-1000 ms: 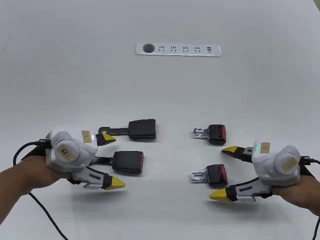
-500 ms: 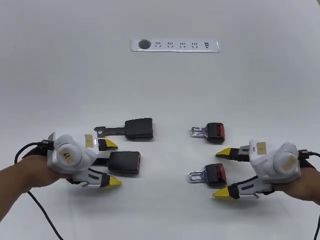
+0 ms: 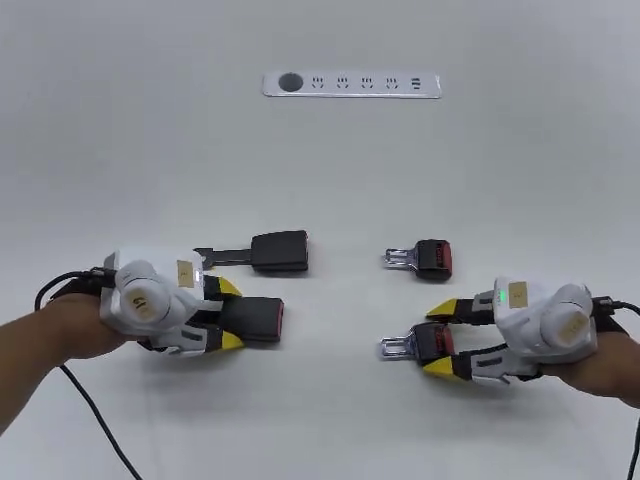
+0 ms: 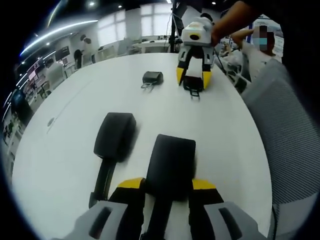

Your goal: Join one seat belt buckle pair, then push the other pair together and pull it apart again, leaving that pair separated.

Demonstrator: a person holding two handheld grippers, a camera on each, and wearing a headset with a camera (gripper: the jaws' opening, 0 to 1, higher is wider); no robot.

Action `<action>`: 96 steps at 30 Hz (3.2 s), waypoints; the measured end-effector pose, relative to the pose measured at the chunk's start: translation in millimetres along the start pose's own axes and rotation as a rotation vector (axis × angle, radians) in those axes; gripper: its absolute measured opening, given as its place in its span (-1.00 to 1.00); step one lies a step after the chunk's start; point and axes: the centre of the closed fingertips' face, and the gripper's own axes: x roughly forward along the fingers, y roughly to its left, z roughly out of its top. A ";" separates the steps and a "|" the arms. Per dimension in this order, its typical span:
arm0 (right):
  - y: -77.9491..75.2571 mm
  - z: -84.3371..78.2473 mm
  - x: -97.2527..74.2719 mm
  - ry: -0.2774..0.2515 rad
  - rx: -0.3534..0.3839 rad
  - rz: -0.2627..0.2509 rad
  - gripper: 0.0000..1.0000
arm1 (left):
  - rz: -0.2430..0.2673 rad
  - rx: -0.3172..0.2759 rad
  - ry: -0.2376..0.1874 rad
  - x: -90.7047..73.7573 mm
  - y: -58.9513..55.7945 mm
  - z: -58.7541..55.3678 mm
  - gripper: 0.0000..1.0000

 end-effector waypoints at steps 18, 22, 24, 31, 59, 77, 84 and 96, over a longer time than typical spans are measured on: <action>-17.2 -1.7 -2.1 0.010 0.050 -0.043 -0.28 | 0.001 -0.037 0.063 3.1 0.3 -3.1 -0.32; -19.9 -2.1 -0.9 0.013 0.056 -0.048 -0.28 | 0.002 -0.042 0.073 4.1 0.3 -1.8 -0.32; -21.1 -1.6 -0.5 0.015 0.058 -0.049 -0.28 | 0.002 -0.043 0.076 4.2 0.2 -2.1 -0.32; -23.6 0.4 3.4 0.018 0.053 -0.046 -0.28 | 0.002 -0.047 0.079 4.6 -0.8 -0.3 -0.32; -18.2 41.0 43.3 -0.057 0.033 -0.041 -0.28 | 0.005 -0.059 0.110 4.9 0.2 -2.4 -0.32; -8.7 76.0 78.0 -0.115 0.027 -0.042 -0.28 | 0.007 -0.058 0.136 6.3 1.3 -3.2 -0.32; -4.3 91.1 91.8 -0.146 0.037 -0.042 -0.28 | 0.006 -0.053 0.152 6.4 1.8 -3.1 -0.32; -0.6 101.5 96.4 -0.146 0.033 -0.026 -0.28 | 0.004 -0.052 0.162 6.6 1.6 -2.2 -0.32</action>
